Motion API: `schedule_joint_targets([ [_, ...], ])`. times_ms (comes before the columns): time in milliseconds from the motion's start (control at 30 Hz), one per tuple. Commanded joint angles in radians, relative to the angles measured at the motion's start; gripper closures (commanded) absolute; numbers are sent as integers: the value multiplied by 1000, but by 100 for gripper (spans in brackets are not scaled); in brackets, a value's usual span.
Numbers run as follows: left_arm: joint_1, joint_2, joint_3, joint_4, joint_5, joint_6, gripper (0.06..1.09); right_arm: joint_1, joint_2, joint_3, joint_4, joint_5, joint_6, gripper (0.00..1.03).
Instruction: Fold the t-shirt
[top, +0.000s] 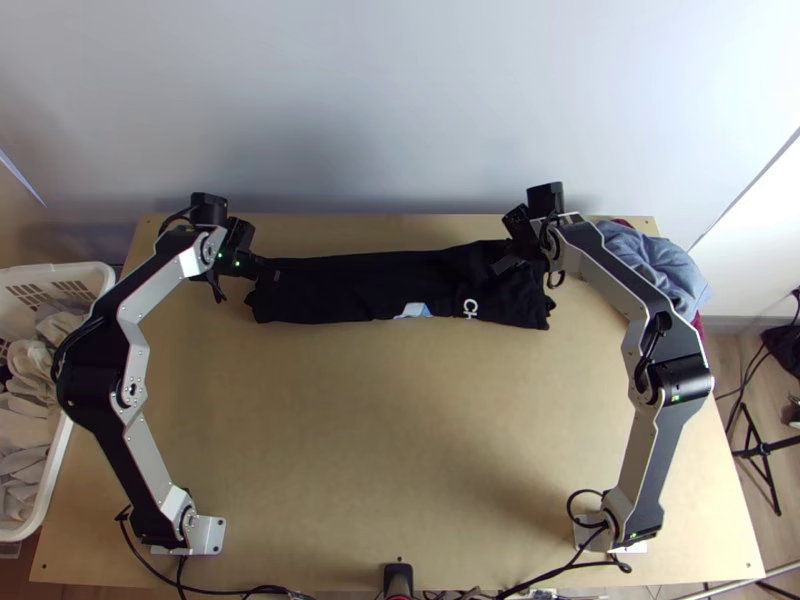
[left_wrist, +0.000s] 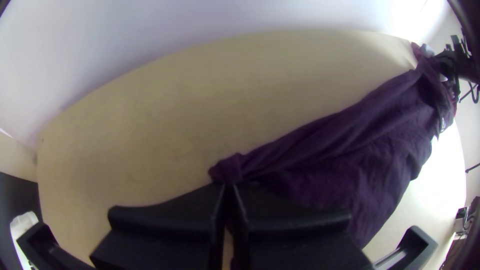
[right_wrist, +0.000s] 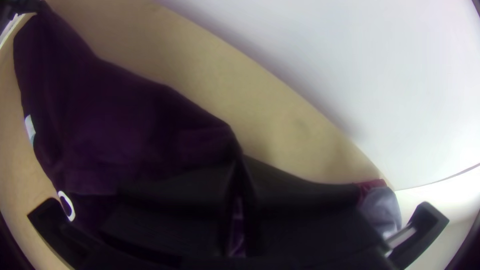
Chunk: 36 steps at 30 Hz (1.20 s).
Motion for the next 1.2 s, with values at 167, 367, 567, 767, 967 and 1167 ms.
schedule_joint_targets([
  [167,-19,6,-44,-56,3,-5,33,7,20,3,-34,-1,38,3],
  [367,18,-67,-24,-111,8,-42,19,-4,-60,4,-54,-3,78,4],
  [567,62,-121,10,-252,84,-114,16,18,-177,7,-52,-3,113,4],
  [767,62,-109,16,-298,103,-129,16,73,-234,10,-75,-3,112,4],
  [967,51,-51,59,-300,103,-144,16,128,-260,-4,-112,-3,110,4],
  [1167,50,25,99,-315,101,-160,16,174,-272,-27,-138,-11,106,4],
])
